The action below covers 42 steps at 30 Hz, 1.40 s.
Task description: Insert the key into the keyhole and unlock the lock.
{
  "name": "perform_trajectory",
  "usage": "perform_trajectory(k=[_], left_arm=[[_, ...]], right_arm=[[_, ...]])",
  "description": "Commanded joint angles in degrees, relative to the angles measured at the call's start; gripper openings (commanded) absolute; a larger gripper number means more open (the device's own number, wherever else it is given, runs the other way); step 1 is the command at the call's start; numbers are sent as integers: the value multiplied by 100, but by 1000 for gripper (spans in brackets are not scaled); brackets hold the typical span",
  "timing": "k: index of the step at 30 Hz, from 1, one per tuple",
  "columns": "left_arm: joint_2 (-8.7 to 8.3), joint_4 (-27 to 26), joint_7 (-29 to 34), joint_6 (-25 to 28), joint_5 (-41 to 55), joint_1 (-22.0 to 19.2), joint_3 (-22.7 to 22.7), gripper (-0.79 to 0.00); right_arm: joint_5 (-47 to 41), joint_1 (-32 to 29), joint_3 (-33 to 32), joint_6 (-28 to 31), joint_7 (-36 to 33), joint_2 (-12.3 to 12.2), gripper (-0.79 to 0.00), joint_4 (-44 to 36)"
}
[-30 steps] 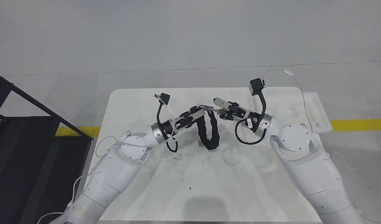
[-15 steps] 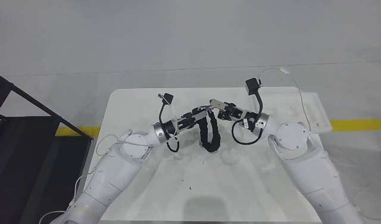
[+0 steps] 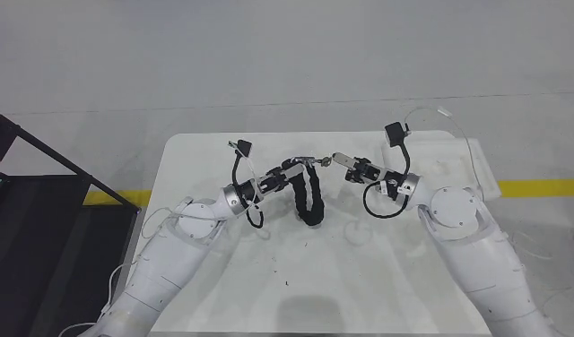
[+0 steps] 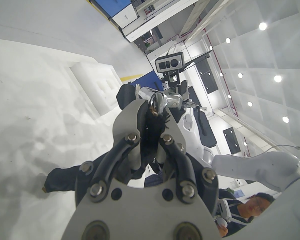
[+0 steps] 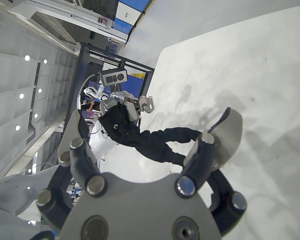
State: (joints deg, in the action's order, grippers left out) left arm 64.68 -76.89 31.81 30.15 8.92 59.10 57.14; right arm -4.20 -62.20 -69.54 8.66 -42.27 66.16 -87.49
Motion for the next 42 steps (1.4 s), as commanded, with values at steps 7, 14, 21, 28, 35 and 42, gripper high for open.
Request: perform_trajectory(k=[7,14,21,28,35,42], left_arm=[[51,-137,-43,-431,-304,-23,-94,-785],[70,-188,-22,-506,-303,21,-48,-785],[83,-215,36,-468,-286,71,11,-785],[111,-226,78,-518,-303,83,4,-785],[133,-214,104,-570,-344,81,24,-785],[153,-224,161,-606,-388,87,30,-785]], right_arm=[[876,230,329,-75,-20,11,0,-199],[1430,384,643,-99,207,60,0,-136],[1425,412,694,-2,285,82,0,-66],[1345,385,690,129,219,84,0,-107],[1443,414,748,136,159,92,0,-158],[1495,434,796,127,139,102,0,-153]])
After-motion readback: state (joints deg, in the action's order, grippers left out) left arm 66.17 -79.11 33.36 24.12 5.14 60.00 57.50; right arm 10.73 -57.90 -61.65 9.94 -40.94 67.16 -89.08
